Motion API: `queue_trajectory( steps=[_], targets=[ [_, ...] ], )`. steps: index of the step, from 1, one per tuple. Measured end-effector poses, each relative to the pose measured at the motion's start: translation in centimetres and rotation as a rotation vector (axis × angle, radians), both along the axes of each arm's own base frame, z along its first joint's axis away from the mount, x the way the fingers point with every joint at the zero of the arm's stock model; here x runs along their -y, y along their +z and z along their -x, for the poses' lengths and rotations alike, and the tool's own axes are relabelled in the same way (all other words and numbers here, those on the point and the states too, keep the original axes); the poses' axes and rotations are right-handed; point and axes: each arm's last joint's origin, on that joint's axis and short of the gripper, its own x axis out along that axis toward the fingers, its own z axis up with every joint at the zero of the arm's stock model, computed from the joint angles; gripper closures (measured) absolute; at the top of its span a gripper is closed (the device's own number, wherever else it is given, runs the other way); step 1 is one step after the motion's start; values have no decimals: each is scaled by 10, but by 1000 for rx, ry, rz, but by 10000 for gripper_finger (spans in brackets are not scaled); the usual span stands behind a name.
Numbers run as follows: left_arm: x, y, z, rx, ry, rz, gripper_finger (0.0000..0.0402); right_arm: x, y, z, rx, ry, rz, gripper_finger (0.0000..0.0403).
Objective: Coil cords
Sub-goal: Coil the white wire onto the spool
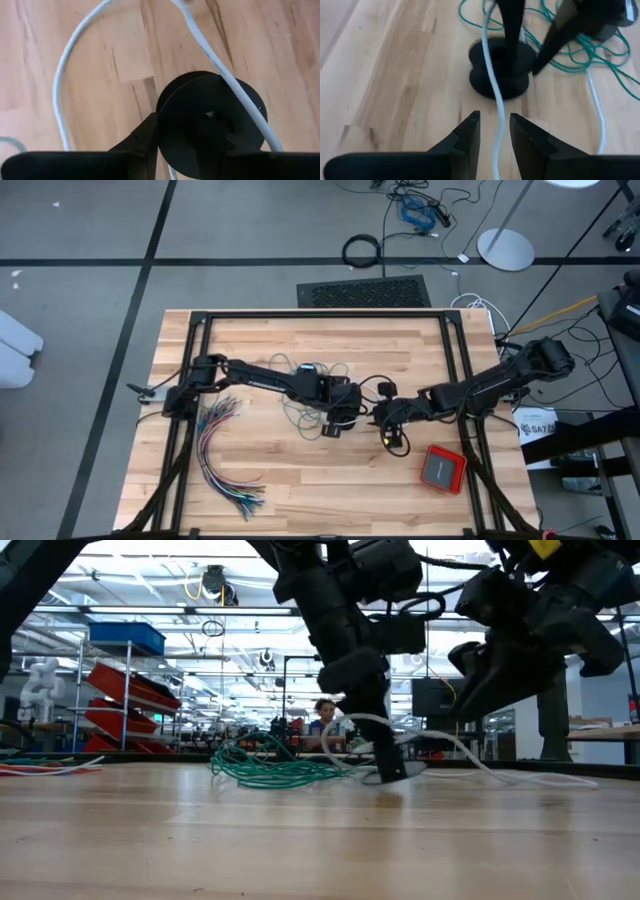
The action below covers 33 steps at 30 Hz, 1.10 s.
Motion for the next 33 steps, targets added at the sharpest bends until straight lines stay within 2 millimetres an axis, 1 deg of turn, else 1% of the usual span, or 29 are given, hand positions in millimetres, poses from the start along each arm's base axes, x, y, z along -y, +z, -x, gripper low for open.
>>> queue_trajectory(
  steps=[4,11,13,17,21,23,27,30,33],
  targets=[
    [0,11,1,31,3,-5,307,1,-1,3,-5,-5,-10,310],
    [0,30,8,55,16,-28,314,10,-17,12,-58,-65,-11,310],
    [2,35,9,64,20,-37,337,11,-17,12,-47,-69,-18,310],
    [1,39,10,75,22,-41,361,10,-15,9,5,-57,-25,316],
    [1,40,11,65,24,-45,392,10,-15,9,7,-51,-21,346],
    [1,39,12,50,25,-46,398,10,-15,9,6,-51,-20,363],
    [-1,38,14,28,52,-101,389,10,-16,9,-3,-52,-19,386],
    [-9,38,15,17,81,-178,367,11,-16,9,-1,-59,-8,390],
    [-20,38,15,16,105,-199,342,12,-14,8,31,-94,47,388]
  ],
)
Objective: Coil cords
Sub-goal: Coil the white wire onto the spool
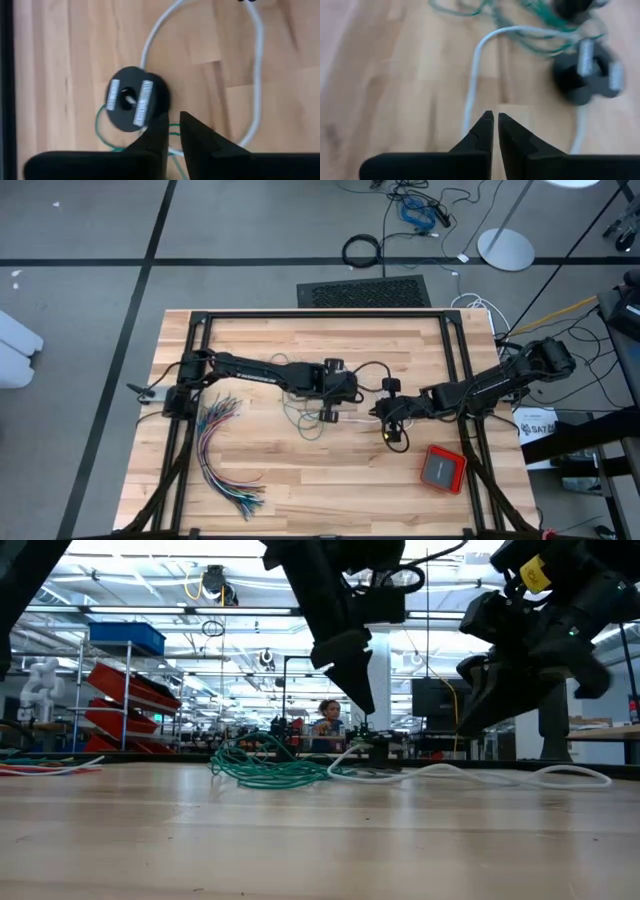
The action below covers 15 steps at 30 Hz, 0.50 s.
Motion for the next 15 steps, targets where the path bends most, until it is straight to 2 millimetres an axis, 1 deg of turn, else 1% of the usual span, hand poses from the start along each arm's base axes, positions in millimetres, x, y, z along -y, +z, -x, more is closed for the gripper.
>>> queue_trajectory(
  steps=[4,6,8,12,15],
  targets=[
    [-17,2,-2,23,3,-16,321,2,4,-3,45,18,148,372],
    [-23,2,-3,29,-38,-19,318,3,7,-5,59,42,235,362],
    [-26,-2,-3,36,-87,-14,317,5,9,-7,74,30,296,352],
    [-25,-11,0,7,-155,-15,317,16,9,-8,69,-20,294,335],
    [-21,-14,1,-8,-189,-32,317,22,5,-8,53,-37,263,328]
  ],
)
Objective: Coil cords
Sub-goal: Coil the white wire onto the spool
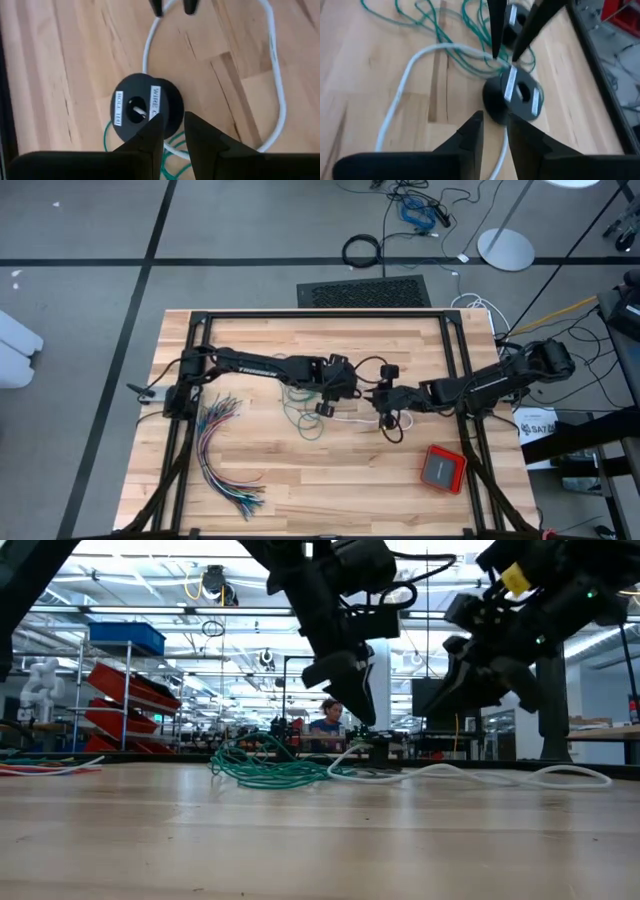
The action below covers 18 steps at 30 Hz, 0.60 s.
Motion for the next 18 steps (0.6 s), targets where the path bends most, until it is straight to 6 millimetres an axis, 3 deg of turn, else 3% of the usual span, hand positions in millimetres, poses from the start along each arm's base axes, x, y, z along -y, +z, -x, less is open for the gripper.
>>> queue_trajectory(
  steps=[10,14,18],
  targets=[
    [30,-25,2,69,-3,-361,317,6,-10,5,29,-20,-42,328],
    [46,-28,1,126,-28,-398,317,5,-10,4,34,-6,-57,328],
    [47,-35,4,123,-21,-423,317,5,-9,4,44,-2,-57,328]
  ],
)
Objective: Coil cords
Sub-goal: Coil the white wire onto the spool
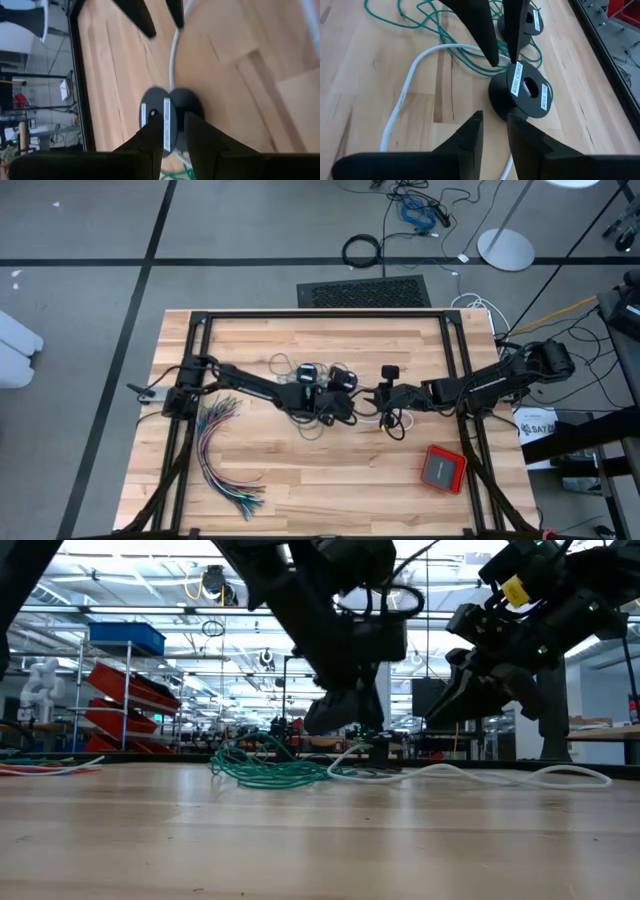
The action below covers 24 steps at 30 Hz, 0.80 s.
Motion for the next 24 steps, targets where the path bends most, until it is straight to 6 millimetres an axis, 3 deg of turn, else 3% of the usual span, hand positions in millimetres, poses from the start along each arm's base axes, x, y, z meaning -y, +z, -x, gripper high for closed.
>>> queue_trajectory(
  steps=[17,24],
  targets=[
    [-7,-14,-5,11,-25,61,317,0,2,-1,21,-2,-5,328],
    [-12,-18,-8,42,42,-14,317,0,2,-1,22,-2,-5,328]
  ],
)
